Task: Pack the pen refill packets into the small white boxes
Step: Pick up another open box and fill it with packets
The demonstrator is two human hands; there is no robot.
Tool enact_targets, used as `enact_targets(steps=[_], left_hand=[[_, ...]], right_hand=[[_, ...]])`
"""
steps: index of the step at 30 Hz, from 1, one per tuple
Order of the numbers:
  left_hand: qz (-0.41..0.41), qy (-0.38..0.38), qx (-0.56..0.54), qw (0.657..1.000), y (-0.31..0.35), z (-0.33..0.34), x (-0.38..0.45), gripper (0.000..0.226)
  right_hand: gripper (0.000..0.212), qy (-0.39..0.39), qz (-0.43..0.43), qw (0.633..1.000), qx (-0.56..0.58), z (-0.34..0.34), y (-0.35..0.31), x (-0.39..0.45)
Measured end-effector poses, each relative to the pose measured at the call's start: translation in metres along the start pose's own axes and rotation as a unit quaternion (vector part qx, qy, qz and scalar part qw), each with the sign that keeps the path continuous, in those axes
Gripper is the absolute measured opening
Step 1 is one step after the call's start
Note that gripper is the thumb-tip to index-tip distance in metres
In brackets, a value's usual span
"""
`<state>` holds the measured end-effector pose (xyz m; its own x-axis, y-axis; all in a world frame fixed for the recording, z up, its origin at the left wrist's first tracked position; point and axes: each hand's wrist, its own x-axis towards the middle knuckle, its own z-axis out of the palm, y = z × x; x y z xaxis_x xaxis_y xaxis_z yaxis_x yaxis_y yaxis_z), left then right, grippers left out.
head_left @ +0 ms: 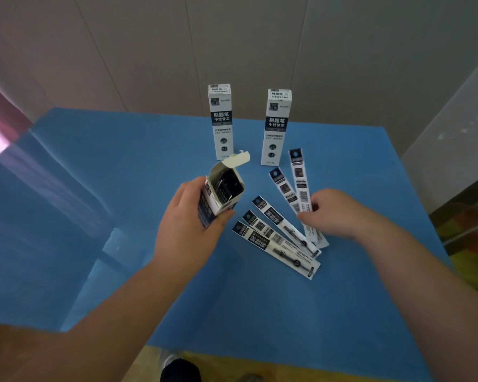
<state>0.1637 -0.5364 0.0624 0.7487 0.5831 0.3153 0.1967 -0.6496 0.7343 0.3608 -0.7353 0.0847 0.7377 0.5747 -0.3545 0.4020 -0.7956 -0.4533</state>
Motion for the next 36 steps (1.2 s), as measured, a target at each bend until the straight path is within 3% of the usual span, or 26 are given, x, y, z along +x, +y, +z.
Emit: enact_targets(steps=[3, 6, 11, 15, 26, 31, 36], left_hand=[[0.002, 0.001, -0.006, 1.0, 0.001, 0.0, 0.0, 0.055], [0.004, 0.0, -0.003, 1.0, 0.001, 0.0, 0.0, 0.055], [0.007, 0.001, 0.0, 1.0, 0.001, 0.0, 0.0, 0.053], [0.015, 0.009, 0.013, 1.0, 0.001, 0.001, 0.001, 0.055], [0.028, 0.005, 0.018, 0.999, 0.004, 0.001, -0.002, 0.049], [0.036, 0.009, 0.024, 0.999, 0.004, 0.001, -0.004, 0.05], [0.046, 0.018, 0.021, 0.999, 0.006, 0.003, -0.006, 0.048]], right_hand=[[0.011, 0.023, -0.005, 0.998, 0.057, -0.007, -0.003, -0.009], [0.009, 0.054, -0.021, 0.979, 0.198, -0.01, -0.012, -0.024], [0.009, 0.133, -0.108, 0.873, 0.456, -0.017, -0.048, -0.058], [0.006, 0.122, -0.161, 0.826, 0.526, -0.02, -0.076, -0.079], [0.016, 0.235, -0.162, 0.909, 0.305, -0.017, -0.113, -0.093], [0.018, 0.228, -0.145, 0.931, 0.247, -0.007, -0.122, -0.08], [0.022, 0.154, -0.17, 0.954, 0.195, -0.002, -0.125, -0.075]])
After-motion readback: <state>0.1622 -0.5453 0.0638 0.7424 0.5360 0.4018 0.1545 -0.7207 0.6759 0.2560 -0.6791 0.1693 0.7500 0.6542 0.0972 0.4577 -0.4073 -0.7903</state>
